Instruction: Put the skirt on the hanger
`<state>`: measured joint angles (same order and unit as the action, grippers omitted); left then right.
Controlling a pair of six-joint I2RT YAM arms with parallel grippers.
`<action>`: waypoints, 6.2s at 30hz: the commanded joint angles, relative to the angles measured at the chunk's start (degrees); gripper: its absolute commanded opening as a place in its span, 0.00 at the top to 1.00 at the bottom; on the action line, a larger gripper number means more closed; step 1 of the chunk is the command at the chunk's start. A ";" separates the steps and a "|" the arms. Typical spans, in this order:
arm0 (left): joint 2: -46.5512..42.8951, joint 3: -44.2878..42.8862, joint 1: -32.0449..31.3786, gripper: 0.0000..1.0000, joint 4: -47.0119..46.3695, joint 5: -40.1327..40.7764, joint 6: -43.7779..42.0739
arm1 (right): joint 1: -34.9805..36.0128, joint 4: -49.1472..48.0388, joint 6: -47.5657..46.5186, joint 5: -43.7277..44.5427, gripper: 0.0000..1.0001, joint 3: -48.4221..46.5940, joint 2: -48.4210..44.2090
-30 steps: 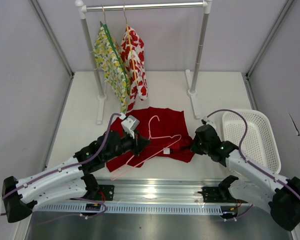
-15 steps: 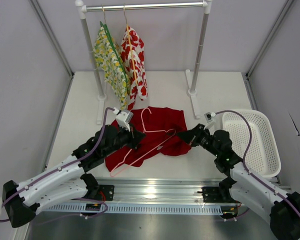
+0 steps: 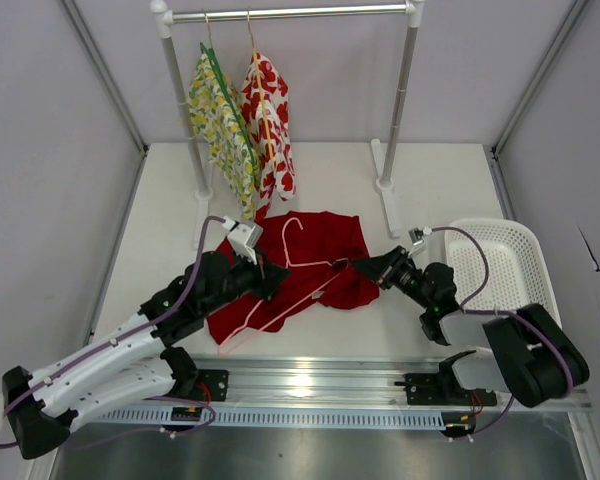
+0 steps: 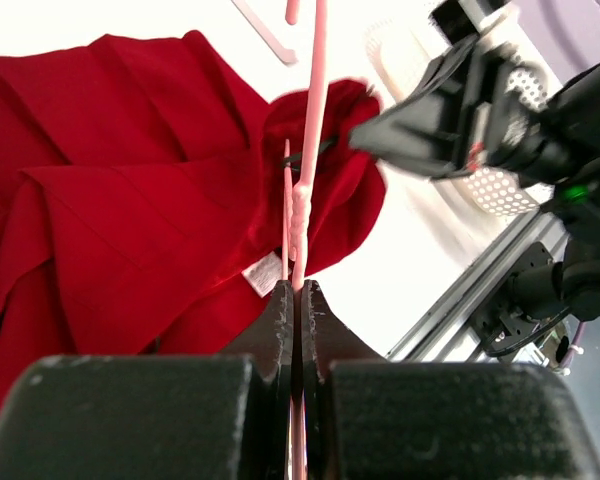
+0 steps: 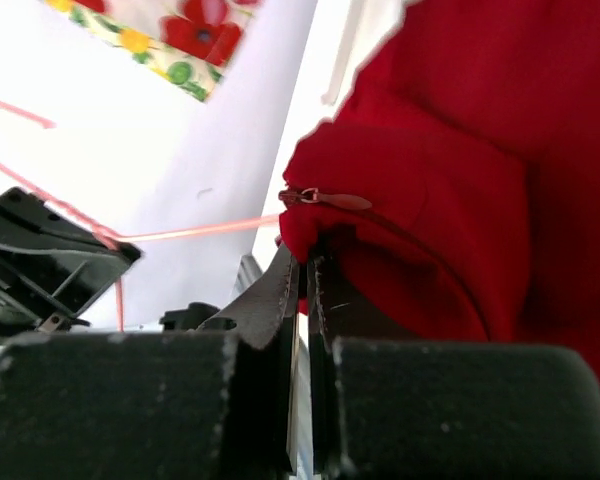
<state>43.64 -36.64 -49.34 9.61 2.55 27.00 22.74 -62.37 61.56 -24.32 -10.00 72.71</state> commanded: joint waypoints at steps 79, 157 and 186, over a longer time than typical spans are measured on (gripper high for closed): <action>-14.99 1.92 2.06 1.00 -0.73 -5.62 -1.08 | -7.45 6.82 1.28 -4.69 1.00 -3.01 -10.13; -8.75 6.58 2.58 1.00 -6.35 -11.60 3.05 | -3.15 57.94 -15.24 11.65 0.82 -7.58 -27.18; -4.00 4.30 2.58 1.00 -4.86 -11.43 1.65 | 27.09 86.99 -15.06 48.66 0.61 -32.70 -15.96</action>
<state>39.77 -29.47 -47.20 5.72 -7.99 28.53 49.39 27.20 47.48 20.45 -39.64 52.84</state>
